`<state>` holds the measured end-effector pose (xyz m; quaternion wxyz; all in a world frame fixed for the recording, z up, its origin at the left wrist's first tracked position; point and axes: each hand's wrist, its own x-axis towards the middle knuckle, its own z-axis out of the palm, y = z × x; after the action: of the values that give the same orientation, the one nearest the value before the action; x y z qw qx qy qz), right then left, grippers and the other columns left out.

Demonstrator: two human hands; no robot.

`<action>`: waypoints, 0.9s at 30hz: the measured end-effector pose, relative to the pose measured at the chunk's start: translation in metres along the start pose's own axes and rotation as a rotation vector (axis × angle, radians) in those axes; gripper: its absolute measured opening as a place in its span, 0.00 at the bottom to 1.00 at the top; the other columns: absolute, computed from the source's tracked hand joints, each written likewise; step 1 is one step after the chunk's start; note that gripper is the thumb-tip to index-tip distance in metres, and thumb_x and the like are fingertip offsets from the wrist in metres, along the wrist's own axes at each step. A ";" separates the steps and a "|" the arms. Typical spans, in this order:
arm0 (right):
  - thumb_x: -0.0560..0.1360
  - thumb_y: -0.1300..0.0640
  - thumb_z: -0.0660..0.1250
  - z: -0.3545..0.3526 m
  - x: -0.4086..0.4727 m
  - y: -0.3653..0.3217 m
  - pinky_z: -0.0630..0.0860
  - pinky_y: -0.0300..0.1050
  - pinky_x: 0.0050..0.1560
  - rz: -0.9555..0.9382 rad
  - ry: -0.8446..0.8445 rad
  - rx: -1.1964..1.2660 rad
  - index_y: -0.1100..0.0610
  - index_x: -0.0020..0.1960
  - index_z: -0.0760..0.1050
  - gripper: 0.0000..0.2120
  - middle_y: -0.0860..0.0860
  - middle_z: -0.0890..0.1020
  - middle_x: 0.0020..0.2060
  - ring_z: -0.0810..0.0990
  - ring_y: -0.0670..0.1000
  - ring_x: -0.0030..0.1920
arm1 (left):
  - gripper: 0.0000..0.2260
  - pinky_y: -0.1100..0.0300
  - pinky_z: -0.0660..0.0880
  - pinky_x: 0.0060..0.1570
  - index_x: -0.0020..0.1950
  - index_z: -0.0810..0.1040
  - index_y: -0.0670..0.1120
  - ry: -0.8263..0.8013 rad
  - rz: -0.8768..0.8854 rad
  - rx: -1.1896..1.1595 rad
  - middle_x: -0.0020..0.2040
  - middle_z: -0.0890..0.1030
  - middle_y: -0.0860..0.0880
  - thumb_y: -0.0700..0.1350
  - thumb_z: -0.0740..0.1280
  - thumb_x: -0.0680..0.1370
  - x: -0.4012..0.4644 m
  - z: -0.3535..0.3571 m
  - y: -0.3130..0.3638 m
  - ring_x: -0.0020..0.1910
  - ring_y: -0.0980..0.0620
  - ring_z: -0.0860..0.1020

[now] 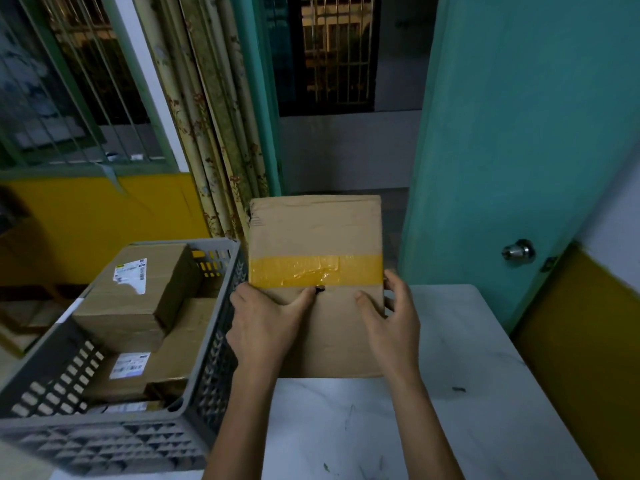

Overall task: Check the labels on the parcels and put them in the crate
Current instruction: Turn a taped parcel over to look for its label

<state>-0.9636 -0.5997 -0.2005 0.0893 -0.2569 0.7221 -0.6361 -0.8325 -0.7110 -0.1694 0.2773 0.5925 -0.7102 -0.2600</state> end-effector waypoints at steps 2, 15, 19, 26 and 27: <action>0.75 0.53 0.75 0.002 -0.003 0.002 0.72 0.27 0.50 -0.001 0.015 0.003 0.46 0.67 0.73 0.23 0.38 0.78 0.57 0.77 0.36 0.54 | 0.55 0.39 0.72 0.63 0.76 0.58 0.45 -0.018 0.026 0.005 0.73 0.68 0.43 0.77 0.71 0.62 0.004 0.000 -0.002 0.70 0.38 0.72; 0.75 0.38 0.69 0.002 -0.004 -0.003 0.72 0.43 0.45 0.019 0.068 -0.123 0.45 0.61 0.74 0.19 0.43 0.80 0.49 0.79 0.47 0.48 | 0.49 0.39 0.77 0.58 0.70 0.63 0.50 -0.019 0.110 0.022 0.70 0.74 0.45 0.80 0.67 0.59 0.004 -0.009 -0.012 0.65 0.40 0.76; 0.78 0.38 0.65 -0.001 0.000 0.001 0.70 0.44 0.42 0.008 0.100 -0.150 0.50 0.56 0.78 0.18 0.49 0.80 0.46 0.78 0.47 0.44 | 0.42 0.41 0.75 0.62 0.75 0.62 0.50 -0.023 0.163 -0.012 0.73 0.72 0.45 0.73 0.67 0.71 0.008 -0.011 -0.017 0.68 0.40 0.74; 0.76 0.35 0.65 -0.007 -0.002 -0.007 0.73 0.45 0.44 0.015 0.075 -0.122 0.47 0.59 0.75 0.19 0.43 0.82 0.47 0.80 0.45 0.47 | 0.37 0.41 0.77 0.59 0.69 0.67 0.55 -0.025 0.196 -0.162 0.66 0.78 0.49 0.76 0.65 0.69 0.006 -0.012 -0.020 0.63 0.45 0.78; 0.76 0.35 0.66 -0.006 -0.003 -0.010 0.74 0.44 0.44 0.011 0.074 -0.107 0.46 0.58 0.74 0.18 0.41 0.82 0.46 0.80 0.43 0.47 | 0.36 0.41 0.78 0.58 0.68 0.67 0.57 -0.043 0.199 -0.200 0.64 0.79 0.51 0.76 0.66 0.68 0.006 -0.013 -0.021 0.61 0.47 0.78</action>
<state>-0.9616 -0.5935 -0.1906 0.0519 -0.2335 0.7593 -0.6052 -0.8094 -0.7209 -0.1743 0.3439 0.4830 -0.7418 -0.3134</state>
